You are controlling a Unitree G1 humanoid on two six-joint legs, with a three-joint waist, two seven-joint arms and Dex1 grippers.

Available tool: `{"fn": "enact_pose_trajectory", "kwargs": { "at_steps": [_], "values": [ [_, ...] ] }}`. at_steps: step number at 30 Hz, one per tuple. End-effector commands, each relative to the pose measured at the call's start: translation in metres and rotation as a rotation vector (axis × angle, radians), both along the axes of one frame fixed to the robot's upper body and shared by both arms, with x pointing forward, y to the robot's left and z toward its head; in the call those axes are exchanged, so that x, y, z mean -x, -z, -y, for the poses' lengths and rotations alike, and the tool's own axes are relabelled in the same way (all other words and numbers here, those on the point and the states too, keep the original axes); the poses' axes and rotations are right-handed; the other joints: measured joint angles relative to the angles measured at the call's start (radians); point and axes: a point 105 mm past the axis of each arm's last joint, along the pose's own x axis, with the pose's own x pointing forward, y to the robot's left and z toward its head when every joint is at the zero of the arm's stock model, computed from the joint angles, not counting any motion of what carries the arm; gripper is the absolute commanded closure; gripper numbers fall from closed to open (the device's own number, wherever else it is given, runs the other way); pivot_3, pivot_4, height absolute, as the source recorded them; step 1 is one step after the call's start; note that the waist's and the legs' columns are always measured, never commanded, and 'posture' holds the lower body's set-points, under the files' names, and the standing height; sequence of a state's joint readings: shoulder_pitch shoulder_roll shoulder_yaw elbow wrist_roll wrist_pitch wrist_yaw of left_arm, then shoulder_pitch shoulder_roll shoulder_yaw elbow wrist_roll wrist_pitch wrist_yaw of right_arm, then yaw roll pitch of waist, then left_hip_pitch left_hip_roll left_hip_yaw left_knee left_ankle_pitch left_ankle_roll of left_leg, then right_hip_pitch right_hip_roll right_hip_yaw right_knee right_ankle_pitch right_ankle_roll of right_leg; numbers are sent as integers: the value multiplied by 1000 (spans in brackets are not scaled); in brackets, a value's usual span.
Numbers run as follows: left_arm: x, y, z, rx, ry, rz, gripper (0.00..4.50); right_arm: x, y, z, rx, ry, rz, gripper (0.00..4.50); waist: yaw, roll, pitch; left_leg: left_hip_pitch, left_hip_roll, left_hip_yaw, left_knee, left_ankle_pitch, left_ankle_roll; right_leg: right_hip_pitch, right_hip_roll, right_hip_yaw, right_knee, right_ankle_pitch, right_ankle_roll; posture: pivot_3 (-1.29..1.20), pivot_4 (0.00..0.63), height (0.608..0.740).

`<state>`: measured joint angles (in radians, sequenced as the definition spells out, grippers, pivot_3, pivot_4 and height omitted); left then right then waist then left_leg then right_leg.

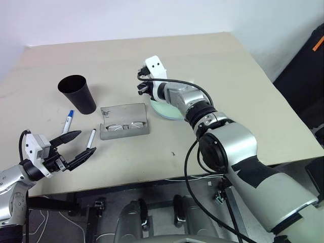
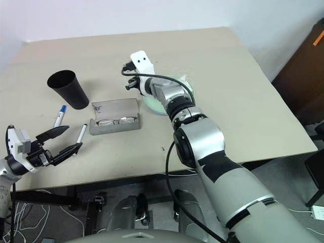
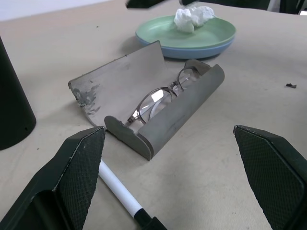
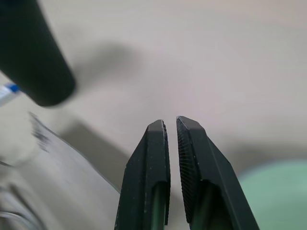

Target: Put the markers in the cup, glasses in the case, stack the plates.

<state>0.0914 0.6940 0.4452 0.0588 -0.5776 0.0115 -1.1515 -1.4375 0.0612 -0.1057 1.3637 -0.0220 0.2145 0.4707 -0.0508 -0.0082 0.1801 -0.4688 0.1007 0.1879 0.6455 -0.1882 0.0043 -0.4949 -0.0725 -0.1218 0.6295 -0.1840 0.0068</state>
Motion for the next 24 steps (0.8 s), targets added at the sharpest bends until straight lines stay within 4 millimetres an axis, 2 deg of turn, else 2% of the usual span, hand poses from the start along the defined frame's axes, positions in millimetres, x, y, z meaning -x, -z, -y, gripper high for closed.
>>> {"fn": "enact_pose_trajectory", "kwargs": {
  "at_steps": [1, 7, 16, 19, 22, 24],
  "values": [
    [1, -8, -3, -24, -6, 37, 0, 4, 1, -8, 8, -16, -5, 4136, -1, 0, 0, 0, 0, 0, 0, 0, 0, 0, 0, 0, 0, 0, 0, 0, 150, 740],
    [4, -8, -3, -28, -7, 32, 0, 11, 17, -17, 108, -72, 16, 4136, -18, 0, 0, 4, 1, 0, 0, 0, 0, 3, 1, 0, 0, -1, 1, 0, 150, 740],
    [11, -5, -6, -36, -15, 16, 0, 34, 29, -30, 186, -313, -49, 4136, -19, 0, 0, 5, 2, -1, 0, 0, 0, 5, 0, 0, 0, -2, -1, 0, 150, 740],
    [10, -4, -5, -35, -15, 16, 0, 34, 25, -31, 161, -312, -53, 4136, -19, 0, 0, 5, 2, -1, 0, 0, 0, 5, 0, 0, 0, -2, -1, 0, 150, 740],
    [9, -4, -4, -35, -11, 16, 0, 29, 8, -32, 51, -276, -64, 4136, -19, 0, 0, 5, 2, -1, -1, 0, 0, 4, 0, 0, 0, -2, -1, 0, 150, 740],
    [8, -4, -4, -34, -10, 17, 0, 26, 3, -29, 58, -263, -16, 4136, -19, 0, 0, 5, 2, -1, -1, 0, -1, 4, 0, 0, 0, -1, -2, 0, 150, 740]
  ]
}}
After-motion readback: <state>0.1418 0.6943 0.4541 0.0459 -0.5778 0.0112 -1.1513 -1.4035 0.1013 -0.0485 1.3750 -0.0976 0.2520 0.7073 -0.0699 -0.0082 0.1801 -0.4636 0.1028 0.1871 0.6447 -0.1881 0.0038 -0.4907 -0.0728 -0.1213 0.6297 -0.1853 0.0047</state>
